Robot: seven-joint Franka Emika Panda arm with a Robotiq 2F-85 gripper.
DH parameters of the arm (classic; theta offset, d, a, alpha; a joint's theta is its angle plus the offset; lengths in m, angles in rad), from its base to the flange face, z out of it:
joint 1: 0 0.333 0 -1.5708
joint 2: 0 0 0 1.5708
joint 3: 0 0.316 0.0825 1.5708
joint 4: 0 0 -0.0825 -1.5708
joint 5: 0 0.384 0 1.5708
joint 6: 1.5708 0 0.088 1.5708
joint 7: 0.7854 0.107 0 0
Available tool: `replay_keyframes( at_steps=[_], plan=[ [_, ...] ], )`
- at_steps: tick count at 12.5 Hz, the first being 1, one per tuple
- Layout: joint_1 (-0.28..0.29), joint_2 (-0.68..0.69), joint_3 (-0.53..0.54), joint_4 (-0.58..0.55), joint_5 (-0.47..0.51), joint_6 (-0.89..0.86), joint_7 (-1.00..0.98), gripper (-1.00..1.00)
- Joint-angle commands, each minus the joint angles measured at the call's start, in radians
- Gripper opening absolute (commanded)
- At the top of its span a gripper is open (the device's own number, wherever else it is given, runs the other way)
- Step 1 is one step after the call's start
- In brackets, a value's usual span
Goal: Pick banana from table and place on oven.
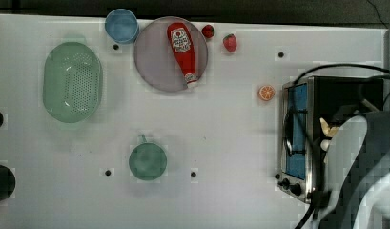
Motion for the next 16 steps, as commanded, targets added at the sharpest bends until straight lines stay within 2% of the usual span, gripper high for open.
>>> replay_keyframes(
  at_steps=[1,6,7,16],
  plan=[
    [0.077,-0.086,0.140,0.021,-0.006,-0.090,0.321,1.00],
    [0.086,-0.114,0.388,-0.017,-0.010,-0.092,0.850,1.00],
    [0.086,-0.118,0.415,-0.033,-0.006,-0.092,0.891,1.00],
    [0.086,-0.227,0.433,-0.145,0.027,-0.094,0.889,1.00]
  ],
)
